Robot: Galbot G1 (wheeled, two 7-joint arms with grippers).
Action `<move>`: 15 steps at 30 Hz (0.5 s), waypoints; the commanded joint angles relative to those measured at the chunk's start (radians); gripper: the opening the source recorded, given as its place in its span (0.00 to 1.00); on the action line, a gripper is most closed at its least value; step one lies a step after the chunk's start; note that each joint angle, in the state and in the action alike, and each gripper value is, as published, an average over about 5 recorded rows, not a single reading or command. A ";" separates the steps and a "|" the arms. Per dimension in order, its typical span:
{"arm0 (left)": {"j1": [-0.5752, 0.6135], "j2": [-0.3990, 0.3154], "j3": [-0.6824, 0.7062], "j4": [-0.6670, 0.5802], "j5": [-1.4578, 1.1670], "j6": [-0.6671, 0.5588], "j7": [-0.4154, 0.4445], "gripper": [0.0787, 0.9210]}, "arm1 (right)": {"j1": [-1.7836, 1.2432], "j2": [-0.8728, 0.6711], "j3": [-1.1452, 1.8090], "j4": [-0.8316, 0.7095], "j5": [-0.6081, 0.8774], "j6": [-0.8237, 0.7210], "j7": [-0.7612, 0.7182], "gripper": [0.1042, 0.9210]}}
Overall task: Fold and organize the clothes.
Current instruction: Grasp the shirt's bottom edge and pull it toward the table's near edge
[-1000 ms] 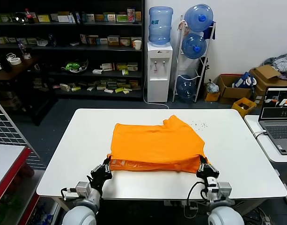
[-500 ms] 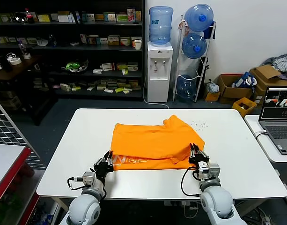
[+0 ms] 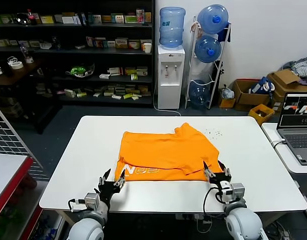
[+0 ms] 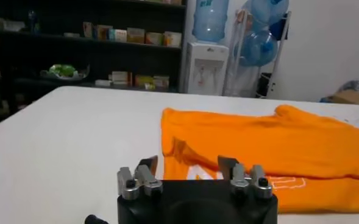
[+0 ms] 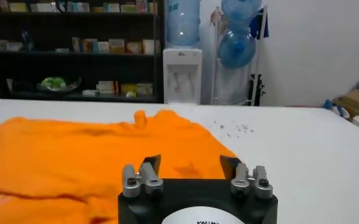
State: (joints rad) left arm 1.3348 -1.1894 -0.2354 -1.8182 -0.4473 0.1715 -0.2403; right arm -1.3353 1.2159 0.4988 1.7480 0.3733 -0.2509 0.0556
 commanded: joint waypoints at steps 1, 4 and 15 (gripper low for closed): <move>0.017 -0.028 -0.004 0.073 -0.014 0.001 0.015 0.84 | -0.066 -0.031 0.066 -0.020 0.104 -0.040 -0.028 0.86; -0.012 -0.038 -0.007 0.121 -0.011 0.001 0.019 0.88 | -0.055 -0.028 0.063 -0.033 0.117 -0.049 -0.030 0.88; -0.043 -0.034 -0.013 0.160 -0.003 0.002 0.019 0.77 | -0.018 -0.018 0.031 -0.063 0.130 -0.054 -0.041 0.72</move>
State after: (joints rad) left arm 1.3020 -1.2159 -0.2484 -1.6997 -0.4478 0.1743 -0.2264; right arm -1.3497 1.2052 0.5228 1.6982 0.4727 -0.2940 0.0272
